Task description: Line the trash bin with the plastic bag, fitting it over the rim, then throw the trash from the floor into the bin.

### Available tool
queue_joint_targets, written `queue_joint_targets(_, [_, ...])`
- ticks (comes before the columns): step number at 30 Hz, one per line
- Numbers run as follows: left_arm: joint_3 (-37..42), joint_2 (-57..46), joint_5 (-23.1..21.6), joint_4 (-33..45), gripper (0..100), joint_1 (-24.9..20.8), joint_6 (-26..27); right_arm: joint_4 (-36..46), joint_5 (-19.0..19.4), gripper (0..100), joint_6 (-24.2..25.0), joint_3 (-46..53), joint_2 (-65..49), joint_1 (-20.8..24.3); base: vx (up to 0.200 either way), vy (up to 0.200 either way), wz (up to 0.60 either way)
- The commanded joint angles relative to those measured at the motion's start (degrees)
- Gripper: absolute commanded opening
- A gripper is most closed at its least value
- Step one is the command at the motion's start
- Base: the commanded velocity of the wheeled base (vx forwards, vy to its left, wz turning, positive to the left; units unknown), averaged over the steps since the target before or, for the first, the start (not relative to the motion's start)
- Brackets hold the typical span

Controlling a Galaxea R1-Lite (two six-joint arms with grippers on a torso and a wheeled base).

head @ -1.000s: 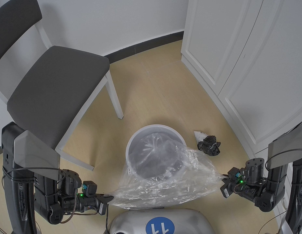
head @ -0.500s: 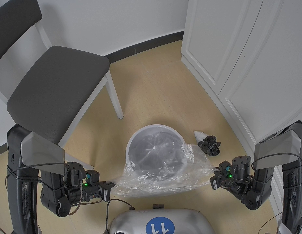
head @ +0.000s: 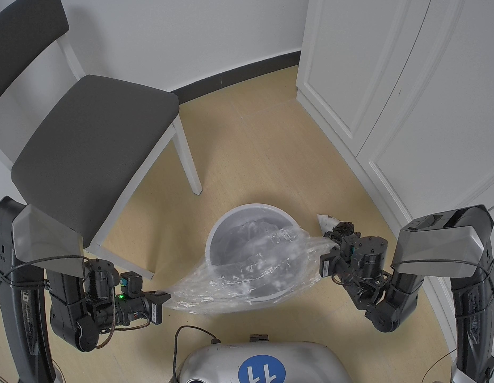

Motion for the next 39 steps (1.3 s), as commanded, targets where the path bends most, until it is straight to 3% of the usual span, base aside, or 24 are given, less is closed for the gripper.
queue_joint_targets(1, [1.6, -1.54, -0.42, -0.12, 0, 0.32, 0.0, -1.05, -2.89, 0, 3.57, -6.76, 2.99, 1.55, 0.0, 0.0, 0.0])
queue_joint_targets(15, [0.28, -1.45, -0.34, -0.03, 0, -2.23, -0.27, -1.05, -2.97, 0, 3.57, -4.21, 2.2, 1.29, 0.0, 0.0, 0.0])
queue_joint_targets(26, [-1.39, -4.97, -0.34, -0.12, 0, -1.71, -6.86, -1.05, -2.27, 0, 2.07, -1.05, -2.28, 0.06, 0.0, 0.0, 0.0])
queue_joint_targets(39, [2.39, -6.81, -0.34, -0.12, 0, 0.84, -7.65, -1.05, -2.27, 0, 4.8, -6.41, 0.79, -0.91, 0.0, 0.0, 0.0])
